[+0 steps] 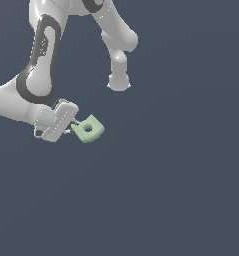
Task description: Pick up the object and move it to a goal position.
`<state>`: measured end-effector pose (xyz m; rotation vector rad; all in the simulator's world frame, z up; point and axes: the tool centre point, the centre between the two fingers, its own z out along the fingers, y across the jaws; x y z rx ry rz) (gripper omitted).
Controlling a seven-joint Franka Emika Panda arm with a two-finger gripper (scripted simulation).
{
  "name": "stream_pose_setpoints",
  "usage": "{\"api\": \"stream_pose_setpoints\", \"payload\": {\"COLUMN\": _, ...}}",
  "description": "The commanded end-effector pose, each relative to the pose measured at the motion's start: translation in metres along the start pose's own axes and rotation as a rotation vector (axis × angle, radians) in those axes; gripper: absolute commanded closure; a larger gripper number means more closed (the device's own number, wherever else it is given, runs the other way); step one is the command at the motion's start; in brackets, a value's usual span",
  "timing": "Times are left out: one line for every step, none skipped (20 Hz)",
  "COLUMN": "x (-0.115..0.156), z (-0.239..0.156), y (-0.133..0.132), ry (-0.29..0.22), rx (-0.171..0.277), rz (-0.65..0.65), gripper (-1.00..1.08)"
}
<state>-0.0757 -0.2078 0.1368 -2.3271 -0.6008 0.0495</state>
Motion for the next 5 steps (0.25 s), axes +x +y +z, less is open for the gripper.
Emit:
{"api": "stream_pose_setpoints", "payload": {"x": -0.0073, "z": -0.0085, "y": 0.0009, "ry": -0.002, "rx": 0.001, "rz": -0.002, "gripper": 1.08}}
{"api": "stream_pose_setpoints", "payload": {"x": -0.009, "z": -0.0105, "y": 0.0015, "ry": -0.002, "rx": 0.001, "rz": -0.002, "gripper": 1.08}}
{"api": "stream_pose_setpoints", "payload": {"x": -0.01, "z": -0.0119, "y": 0.0018, "ry": -0.002, "rx": 0.001, "rz": -0.003, "gripper": 1.08}}
{"api": "stream_pose_setpoints", "payload": {"x": -0.0107, "z": -0.0128, "y": 0.0021, "ry": -0.002, "rx": 0.001, "rz": -0.003, "gripper": 1.08}}
{"api": "stream_pose_setpoints", "payload": {"x": -0.0109, "z": -0.0131, "y": 0.0022, "ry": -0.002, "rx": 0.001, "rz": -0.003, "gripper": 1.08}}
